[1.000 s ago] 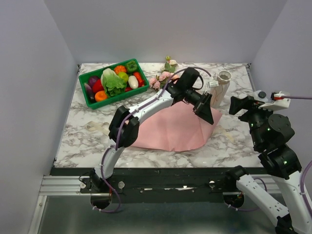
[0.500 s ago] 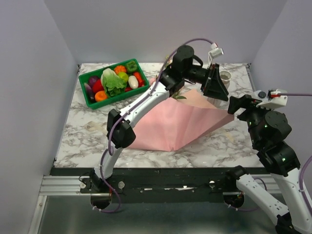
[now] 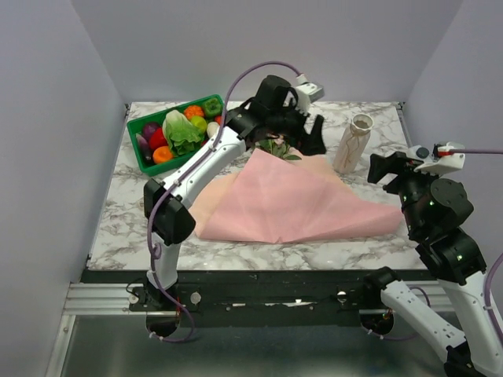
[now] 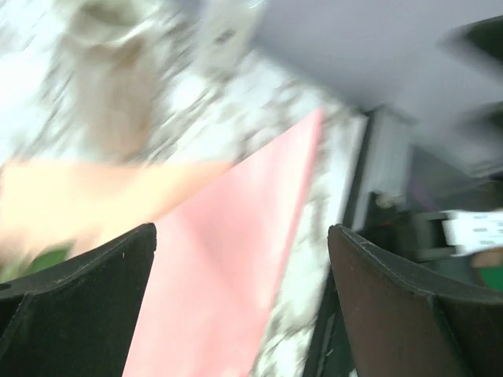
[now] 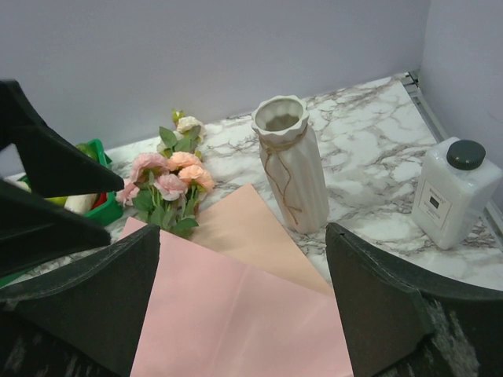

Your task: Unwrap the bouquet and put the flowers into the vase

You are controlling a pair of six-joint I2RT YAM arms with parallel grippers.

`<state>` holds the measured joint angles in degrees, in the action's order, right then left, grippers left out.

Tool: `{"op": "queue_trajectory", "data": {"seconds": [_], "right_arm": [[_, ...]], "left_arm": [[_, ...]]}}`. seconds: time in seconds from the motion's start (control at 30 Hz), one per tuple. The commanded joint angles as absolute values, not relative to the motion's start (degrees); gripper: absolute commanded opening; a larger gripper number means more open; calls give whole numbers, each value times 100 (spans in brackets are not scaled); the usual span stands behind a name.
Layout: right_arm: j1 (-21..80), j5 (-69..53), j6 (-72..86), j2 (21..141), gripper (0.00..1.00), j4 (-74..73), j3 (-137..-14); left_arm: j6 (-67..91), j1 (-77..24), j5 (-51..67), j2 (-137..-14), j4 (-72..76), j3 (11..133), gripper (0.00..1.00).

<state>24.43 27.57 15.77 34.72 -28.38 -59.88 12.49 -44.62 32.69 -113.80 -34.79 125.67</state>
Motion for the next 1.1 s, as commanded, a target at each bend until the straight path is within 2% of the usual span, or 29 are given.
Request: {"op": "queue_trajectory", "data": {"seconds": [0.0, 0.27, 0.5, 0.93, 1.03, 1.07], "right_arm": [[2479, 2532, 1468, 3331, 93, -2865, -6144], [2479, 2268, 1573, 3278, 92, -2804, -5924], [2479, 2224, 1608, 3269, 91, -2725, -5783], [2479, 2127, 1670, 3252, 89, -2672, -5748], [2479, 2109, 1696, 3278, 88, -2646, -5739], [2479, 2109, 1714, 3287, 88, -2646, -5748]], "left_arm": [[879, -3297, 2584, -11469, -3991, 11463, 99], [553, -2479, 2872, -11285, -3437, 9995, 99], [405, -2215, 3128, -11557, -3428, 9826, 98], [167, -2030, 2918, -12181, -3287, 9861, 97], [167, -2048, 3058, -12252, -3348, 9914, 90], [150, -2057, 3189, -12261, -3392, 9958, 82]]}}
